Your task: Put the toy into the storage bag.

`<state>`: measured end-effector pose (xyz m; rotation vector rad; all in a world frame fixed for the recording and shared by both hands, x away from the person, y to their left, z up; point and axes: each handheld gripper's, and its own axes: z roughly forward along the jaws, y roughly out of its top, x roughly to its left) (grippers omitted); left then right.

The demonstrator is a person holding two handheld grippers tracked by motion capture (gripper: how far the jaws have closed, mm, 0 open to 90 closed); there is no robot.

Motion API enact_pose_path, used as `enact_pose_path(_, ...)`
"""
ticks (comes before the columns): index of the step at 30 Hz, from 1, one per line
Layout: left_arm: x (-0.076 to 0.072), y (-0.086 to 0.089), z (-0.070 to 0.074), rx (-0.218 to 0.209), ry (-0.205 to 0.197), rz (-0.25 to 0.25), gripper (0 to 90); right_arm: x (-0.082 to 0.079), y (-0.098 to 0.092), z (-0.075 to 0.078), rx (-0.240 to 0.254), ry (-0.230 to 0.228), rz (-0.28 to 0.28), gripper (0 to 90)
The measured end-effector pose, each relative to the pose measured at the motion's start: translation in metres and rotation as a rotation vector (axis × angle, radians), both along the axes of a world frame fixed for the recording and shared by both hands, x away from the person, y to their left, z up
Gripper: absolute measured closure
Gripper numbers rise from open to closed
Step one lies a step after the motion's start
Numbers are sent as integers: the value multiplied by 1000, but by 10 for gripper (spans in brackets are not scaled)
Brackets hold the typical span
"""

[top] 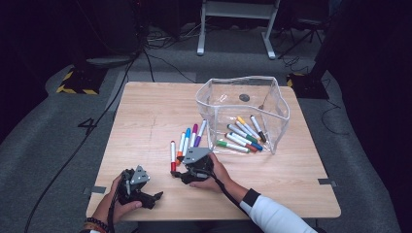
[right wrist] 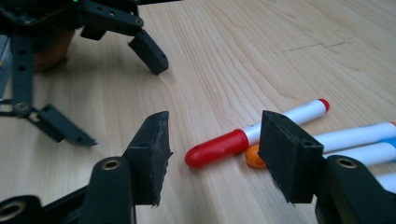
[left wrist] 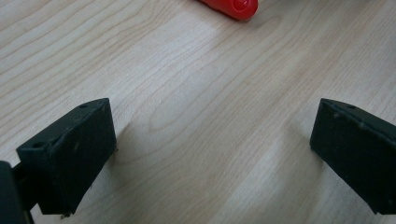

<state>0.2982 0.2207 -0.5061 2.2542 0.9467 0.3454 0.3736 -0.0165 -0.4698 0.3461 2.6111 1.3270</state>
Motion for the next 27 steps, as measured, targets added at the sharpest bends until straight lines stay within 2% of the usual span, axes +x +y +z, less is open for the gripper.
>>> enact_pose_path(6,-3,2,0,5,0,26,5,19,19,-14,-67,-16,-41,411)
enact_pose_path(10,-4,2,0,-6,2,34,5,26,24,-18,-77,-6,-57,409)
enact_pose_path(15,-4,2,0,-6,2,34,5,30,29,-23,-107,32,-65,406)
enact_pose_path(19,-4,2,0,-6,3,33,5,31,28,-28,-138,59,-73,442)
enact_pose_path(22,-4,2,0,-6,3,33,5,31,23,-28,-122,85,-76,527)
enact_pose_path(27,-4,2,0,-6,2,32,5,28,14,-26,-135,95,-47,726)
